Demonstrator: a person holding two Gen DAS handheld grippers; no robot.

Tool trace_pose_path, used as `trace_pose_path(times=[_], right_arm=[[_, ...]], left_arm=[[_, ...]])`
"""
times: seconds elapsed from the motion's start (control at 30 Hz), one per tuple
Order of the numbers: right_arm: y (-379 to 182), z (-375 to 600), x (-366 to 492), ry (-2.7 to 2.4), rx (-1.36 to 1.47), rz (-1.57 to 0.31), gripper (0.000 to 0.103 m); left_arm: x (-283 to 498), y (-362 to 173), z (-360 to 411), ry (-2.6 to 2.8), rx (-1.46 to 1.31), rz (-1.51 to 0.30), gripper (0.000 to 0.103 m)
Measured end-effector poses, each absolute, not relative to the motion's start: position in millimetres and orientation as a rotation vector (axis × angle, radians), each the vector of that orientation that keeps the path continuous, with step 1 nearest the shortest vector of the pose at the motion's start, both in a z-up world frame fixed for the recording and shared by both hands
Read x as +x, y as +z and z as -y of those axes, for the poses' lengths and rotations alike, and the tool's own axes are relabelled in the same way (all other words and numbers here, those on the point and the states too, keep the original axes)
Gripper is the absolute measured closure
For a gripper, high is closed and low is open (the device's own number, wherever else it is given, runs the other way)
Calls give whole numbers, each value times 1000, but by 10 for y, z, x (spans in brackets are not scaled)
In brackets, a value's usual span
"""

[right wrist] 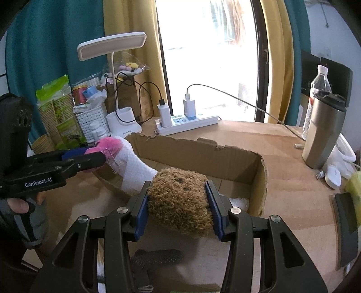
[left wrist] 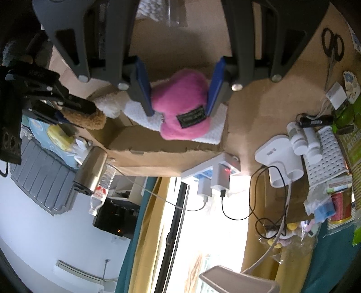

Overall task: Organize soft objects
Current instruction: 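Carry the pink plush and brown teddy bear with both grippers into the box, then open both grippers to release the plush and teddy bear in the box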

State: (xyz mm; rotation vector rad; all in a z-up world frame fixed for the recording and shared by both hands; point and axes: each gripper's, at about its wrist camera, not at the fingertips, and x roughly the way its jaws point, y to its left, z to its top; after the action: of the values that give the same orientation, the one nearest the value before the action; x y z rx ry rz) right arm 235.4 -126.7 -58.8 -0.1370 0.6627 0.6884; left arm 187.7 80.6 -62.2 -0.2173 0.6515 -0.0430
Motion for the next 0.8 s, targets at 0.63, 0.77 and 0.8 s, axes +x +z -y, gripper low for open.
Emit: trace_pose_path(times=[0.63, 0.77, 0.8], right_arm=[[-719, 1057, 2712, 675, -149, -699, 54], [-770, 1016, 2774, 669, -148, -717, 54], [-782, 1012, 2789, 667, -148, -722, 54]], left_arm=[[2262, -878, -1001, -63, -244, -721, 54], [2325, -930, -1021, -71, -251, -734, 54], [2341, -931, -1013, -72, -243, -735, 52]])
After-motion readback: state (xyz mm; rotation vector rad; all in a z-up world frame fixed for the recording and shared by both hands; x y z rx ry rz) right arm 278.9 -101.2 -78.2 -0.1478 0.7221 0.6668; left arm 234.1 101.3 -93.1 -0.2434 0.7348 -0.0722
